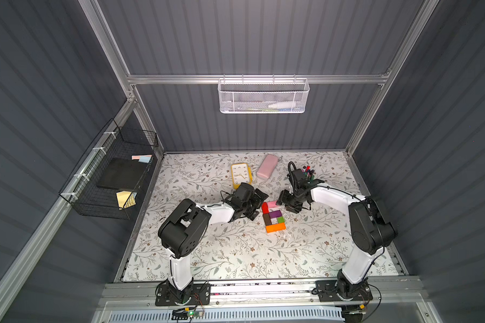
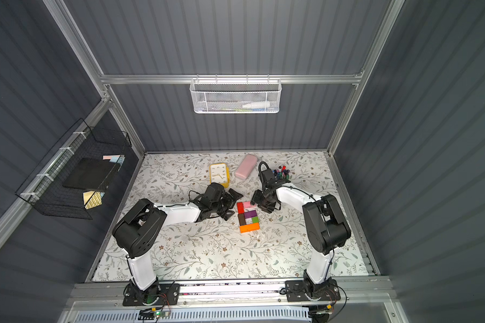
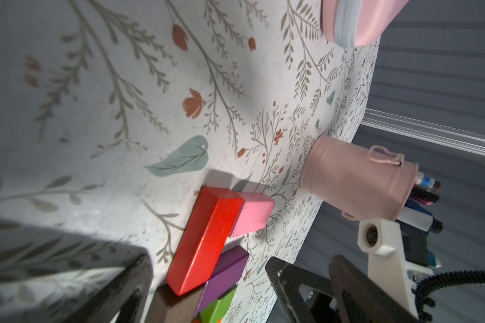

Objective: Assemble the number 6 with building blocks
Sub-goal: Adjust the building block at the center of the board.

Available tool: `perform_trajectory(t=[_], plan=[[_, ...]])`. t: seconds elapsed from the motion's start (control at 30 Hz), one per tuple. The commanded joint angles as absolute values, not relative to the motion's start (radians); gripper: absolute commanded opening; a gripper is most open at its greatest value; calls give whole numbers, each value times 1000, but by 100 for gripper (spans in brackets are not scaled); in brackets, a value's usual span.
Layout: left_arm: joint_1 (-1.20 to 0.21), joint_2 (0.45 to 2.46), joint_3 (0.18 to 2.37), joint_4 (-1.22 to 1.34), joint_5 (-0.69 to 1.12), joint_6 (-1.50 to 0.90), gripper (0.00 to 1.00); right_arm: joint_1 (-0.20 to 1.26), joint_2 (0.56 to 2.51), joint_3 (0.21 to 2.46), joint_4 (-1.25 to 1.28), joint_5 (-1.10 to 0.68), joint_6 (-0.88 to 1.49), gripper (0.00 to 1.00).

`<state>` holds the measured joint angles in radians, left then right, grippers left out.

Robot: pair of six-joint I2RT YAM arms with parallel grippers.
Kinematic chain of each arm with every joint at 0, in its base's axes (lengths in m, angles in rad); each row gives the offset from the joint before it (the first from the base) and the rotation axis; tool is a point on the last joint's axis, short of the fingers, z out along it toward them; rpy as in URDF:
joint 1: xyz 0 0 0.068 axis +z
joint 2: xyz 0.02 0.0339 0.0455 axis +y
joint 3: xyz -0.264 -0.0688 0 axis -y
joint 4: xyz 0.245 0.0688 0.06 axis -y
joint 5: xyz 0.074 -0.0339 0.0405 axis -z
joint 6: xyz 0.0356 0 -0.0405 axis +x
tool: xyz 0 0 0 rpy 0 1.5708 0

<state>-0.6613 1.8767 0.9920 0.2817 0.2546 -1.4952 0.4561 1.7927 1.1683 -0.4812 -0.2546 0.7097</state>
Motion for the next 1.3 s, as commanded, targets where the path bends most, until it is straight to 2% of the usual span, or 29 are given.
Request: perform_trajectory(t=[0.0,0.27,1.27], plan=[[-669,1858,971,219,222,-1502,100,452,1785,1149,-503,-277,708,64],[-676,1841,961,206,220,-1503,100,452,1736,1096,-502,-211,715,64],[-715,1892,982,261,232,-1525,99,442,1718,1089,-520,-178,711,64]])
